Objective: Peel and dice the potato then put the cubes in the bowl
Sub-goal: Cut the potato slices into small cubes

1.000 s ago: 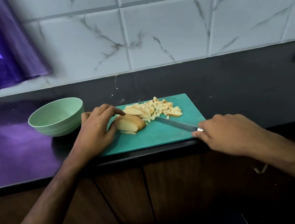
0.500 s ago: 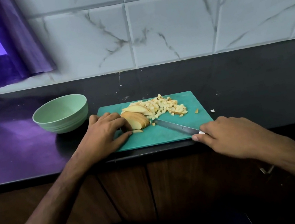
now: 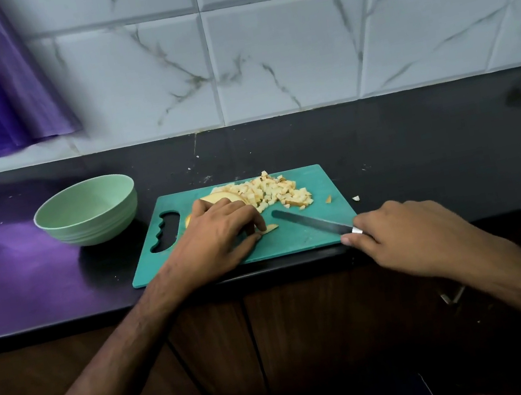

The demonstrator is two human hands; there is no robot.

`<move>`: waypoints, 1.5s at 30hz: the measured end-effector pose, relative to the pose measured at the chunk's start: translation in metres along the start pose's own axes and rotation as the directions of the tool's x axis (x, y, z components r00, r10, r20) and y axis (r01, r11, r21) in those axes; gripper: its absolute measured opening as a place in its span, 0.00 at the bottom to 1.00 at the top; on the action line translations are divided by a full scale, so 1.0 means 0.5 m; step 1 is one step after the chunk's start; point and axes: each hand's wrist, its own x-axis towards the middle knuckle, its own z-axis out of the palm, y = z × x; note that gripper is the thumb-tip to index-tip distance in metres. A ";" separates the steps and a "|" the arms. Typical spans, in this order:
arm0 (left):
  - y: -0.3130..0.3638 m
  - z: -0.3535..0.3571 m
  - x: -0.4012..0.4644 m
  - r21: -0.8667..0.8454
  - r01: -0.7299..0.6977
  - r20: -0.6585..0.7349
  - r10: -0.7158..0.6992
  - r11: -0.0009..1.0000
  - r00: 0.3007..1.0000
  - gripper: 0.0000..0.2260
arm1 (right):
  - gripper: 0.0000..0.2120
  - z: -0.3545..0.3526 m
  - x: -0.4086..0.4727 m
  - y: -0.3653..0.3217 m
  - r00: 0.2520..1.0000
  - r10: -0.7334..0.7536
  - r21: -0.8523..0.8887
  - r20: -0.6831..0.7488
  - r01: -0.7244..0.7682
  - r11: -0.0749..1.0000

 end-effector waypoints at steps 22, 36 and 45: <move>-0.017 0.022 0.034 -0.012 -0.063 0.044 0.064 0.998 0.997 0.15 | 0.18 0.015 -0.002 0.010 0.999 0.032 0.080 -0.039 -0.029 0.996; -0.031 0.034 0.034 -0.071 -0.014 -0.015 0.013 0.997 1.000 0.10 | 0.16 0.032 -0.004 -0.055 0.991 0.029 -0.139 -0.130 -0.047 0.989; -0.032 0.032 0.033 -0.077 -0.023 -0.024 0.021 0.997 0.999 0.08 | 0.16 0.038 -0.021 -0.065 0.993 0.011 -0.039 -0.114 -0.015 0.999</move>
